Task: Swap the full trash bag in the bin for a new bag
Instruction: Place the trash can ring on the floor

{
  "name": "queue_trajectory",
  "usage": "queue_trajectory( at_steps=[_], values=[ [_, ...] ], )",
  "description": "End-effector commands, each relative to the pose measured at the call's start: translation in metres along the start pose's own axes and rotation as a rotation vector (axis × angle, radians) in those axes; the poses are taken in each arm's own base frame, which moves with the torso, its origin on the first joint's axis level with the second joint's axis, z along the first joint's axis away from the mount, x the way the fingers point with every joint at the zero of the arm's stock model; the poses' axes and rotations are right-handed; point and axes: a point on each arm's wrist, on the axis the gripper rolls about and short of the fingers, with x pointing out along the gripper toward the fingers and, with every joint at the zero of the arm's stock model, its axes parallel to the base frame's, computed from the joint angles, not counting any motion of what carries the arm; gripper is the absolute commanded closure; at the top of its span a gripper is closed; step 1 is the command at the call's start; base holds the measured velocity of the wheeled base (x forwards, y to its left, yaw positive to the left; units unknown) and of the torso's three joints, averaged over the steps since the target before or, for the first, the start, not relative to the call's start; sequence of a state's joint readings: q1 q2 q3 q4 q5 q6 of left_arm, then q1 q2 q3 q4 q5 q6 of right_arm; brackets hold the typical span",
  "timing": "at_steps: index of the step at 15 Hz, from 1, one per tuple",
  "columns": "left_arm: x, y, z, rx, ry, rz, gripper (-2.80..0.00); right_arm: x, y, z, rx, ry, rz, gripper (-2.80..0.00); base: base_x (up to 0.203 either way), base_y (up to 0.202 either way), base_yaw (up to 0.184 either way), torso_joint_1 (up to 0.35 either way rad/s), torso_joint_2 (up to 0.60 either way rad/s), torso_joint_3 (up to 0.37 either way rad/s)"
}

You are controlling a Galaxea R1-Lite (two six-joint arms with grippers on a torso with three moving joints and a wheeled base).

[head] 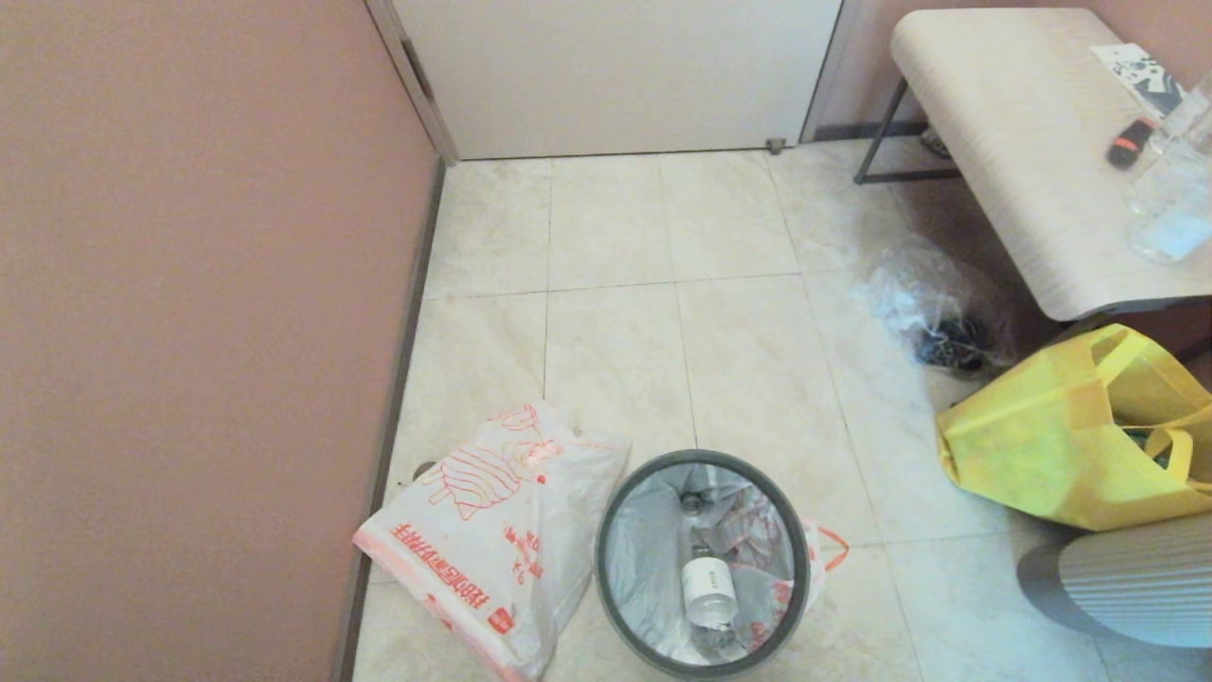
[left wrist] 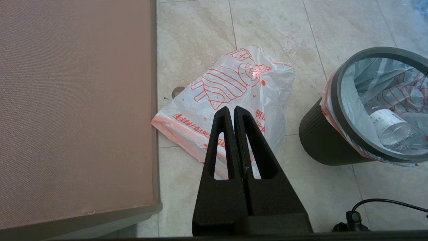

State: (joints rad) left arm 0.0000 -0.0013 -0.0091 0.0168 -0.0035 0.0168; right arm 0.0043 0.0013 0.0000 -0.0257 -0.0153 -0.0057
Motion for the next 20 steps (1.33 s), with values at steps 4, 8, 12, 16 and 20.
queue_trajectory(
  at_steps=[4,8,12,16,20],
  values=[
    [0.0,0.0,0.0,0.0,0.001,0.001,0.0,0.001,0.0,-0.003,-0.001,0.011,0.0,0.0,0.0,0.0,0.0,0.0,0.0,0.0],
    [0.0,0.0,0.0,0.0,0.001,0.0,0.0,0.001,0.0,-0.003,-0.004,0.014,0.0,0.0,0.0,0.0,0.0,0.0,0.0,0.0],
    [0.0,0.0,0.0,0.0,0.001,0.0,0.0,-0.005,0.0,0.018,-0.06,-0.046,-0.007,0.0,0.0,0.0,0.0,0.0,0.0,0.0],
    [0.0,0.0,0.0,0.0,0.001,0.0,0.0,-0.002,0.0,0.059,-0.075,-0.015,-0.002,0.0,0.0,0.0,0.0,0.0,0.0,0.0],
    [0.0,0.0,0.0,0.0,0.001,0.0,0.0,0.039,0.0,0.105,-0.087,0.143,0.028,0.0,0.0,0.0,0.0,0.0,0.0,0.0]
  ],
)
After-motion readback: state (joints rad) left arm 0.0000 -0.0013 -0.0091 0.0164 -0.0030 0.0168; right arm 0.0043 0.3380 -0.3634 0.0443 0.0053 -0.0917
